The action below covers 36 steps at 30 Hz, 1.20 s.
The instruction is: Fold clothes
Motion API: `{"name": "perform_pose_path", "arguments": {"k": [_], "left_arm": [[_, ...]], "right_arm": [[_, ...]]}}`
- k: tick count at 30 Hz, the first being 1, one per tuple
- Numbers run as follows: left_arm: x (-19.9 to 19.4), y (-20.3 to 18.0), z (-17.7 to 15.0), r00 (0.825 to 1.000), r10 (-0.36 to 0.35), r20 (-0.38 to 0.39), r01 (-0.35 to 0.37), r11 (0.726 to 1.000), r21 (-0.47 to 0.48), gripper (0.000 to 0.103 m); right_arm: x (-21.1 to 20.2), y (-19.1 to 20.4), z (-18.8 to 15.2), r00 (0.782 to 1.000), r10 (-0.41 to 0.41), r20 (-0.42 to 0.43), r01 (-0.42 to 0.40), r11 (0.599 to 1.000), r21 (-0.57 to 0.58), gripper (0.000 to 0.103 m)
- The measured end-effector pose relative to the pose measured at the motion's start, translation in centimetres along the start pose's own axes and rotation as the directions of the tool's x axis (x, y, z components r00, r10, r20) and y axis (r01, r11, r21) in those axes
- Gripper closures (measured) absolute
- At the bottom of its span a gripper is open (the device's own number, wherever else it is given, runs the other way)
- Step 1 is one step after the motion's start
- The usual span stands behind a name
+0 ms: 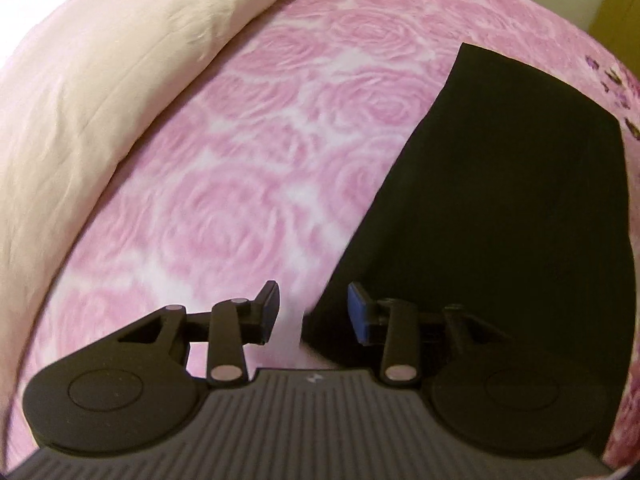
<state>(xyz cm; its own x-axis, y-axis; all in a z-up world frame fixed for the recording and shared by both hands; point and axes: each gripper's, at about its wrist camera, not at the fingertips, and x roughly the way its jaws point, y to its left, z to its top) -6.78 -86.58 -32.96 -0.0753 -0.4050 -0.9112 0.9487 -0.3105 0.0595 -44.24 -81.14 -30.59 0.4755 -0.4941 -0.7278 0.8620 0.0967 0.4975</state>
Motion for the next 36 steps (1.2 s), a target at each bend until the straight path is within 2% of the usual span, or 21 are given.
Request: {"name": "perform_pose_path", "arguments": {"k": [3,5,8,13,14,15,17,20,24,27,30,31,32,34,35,36], "left_arm": [[-1.2,1.1,-2.3,1.0,0.017,0.007,-0.017,1.0,-0.027,0.069],[-2.1,0.8,-4.3,0.999,0.03,0.018,-0.03,0.999,0.028,0.069],[-3.7,-0.2,-7.0,0.998,0.037,0.045,-0.043,0.988,0.147,0.066],[-5.9,-1.7,-10.2,0.996,0.038,0.08,-0.06,0.954,0.294,0.06],[-6.0,-2.2,-10.7,0.995,0.039,0.092,-0.068,0.939,0.337,0.058],[-5.7,-2.9,-11.2,0.992,0.047,0.115,-0.09,0.909,0.407,0.057],[-5.1,-4.2,-12.0,0.985,0.057,0.161,-0.136,0.832,0.538,0.045],[-4.2,-6.3,-13.4,0.971,0.058,0.231,-0.208,0.678,0.705,0.039],[-2.9,-8.9,-15.0,0.946,0.036,0.323,-0.308,0.423,0.852,0.039],[-0.8,-9.7,-15.0,0.924,0.021,0.381,-0.371,0.277,0.886,0.04],[0.8,-10.6,-15.1,0.906,-0.01,0.423,-0.418,0.138,0.898,0.046],[1.2,-10.8,-15.0,0.904,-0.017,0.428,-0.424,0.108,0.899,0.053],[1.3,-10.9,-14.8,0.907,-0.017,0.42,-0.416,0.105,0.903,0.066],[1.4,-11.2,-14.3,0.915,-0.017,0.403,-0.4,0.097,0.911,0.078],[1.2,-11.5,-14.1,0.919,-0.017,0.393,-0.389,0.107,0.915,0.082],[0.5,-12.1,-14.0,0.925,-0.018,0.379,-0.373,0.138,0.917,0.085]], "right_arm": [[0.8,1.7,-4.2,0.995,0.056,-0.085,-0.047,0.994,0.1,0.017],[1.8,2.9,-6.8,0.986,0.101,-0.129,-0.078,0.981,0.175,0.017],[3.9,5.1,-9.9,0.976,0.142,-0.164,-0.104,0.969,0.226,0.017],[7.2,7.3,-12.0,0.98,0.152,-0.13,-0.101,0.937,0.333,0.017],[7.6,7.5,-12.0,0.982,0.146,-0.118,-0.096,0.932,0.35,0.017],[8.1,7.8,-11.9,0.985,0.137,-0.108,-0.089,0.927,0.364,0.02],[8.9,7.6,-11.7,0.986,0.121,-0.114,-0.065,0.913,0.403,0.057],[9.7,6.4,-11.7,0.978,0.151,-0.14,-0.068,0.878,0.475,0.079],[9.4,5.8,-10.2,0.963,0.202,-0.178,-0.096,0.877,0.472,0.086],[8.8,5.4,-8.6,0.951,0.24,-0.193,-0.124,0.872,0.473,0.087],[7.8,4.9,-6.9,0.938,0.271,-0.215,-0.153,0.883,0.444,0.088],[7.5,4.6,-6.4,0.934,0.275,-0.229,-0.155,0.888,0.432,0.088],[7.2,4.3,-5.9,0.929,0.275,-0.246,-0.153,0.894,0.42,0.088],[6.5,3.6,-5.0,0.921,0.273,-0.279,-0.15,0.907,0.393,0.088],[6.1,3.1,-4.6,0.917,0.274,-0.29,-0.152,0.912,0.38,0.088],[5.7,2.8,-4.3,0.913,0.274,-0.302,-0.155,0.918,0.365,0.088]]}}
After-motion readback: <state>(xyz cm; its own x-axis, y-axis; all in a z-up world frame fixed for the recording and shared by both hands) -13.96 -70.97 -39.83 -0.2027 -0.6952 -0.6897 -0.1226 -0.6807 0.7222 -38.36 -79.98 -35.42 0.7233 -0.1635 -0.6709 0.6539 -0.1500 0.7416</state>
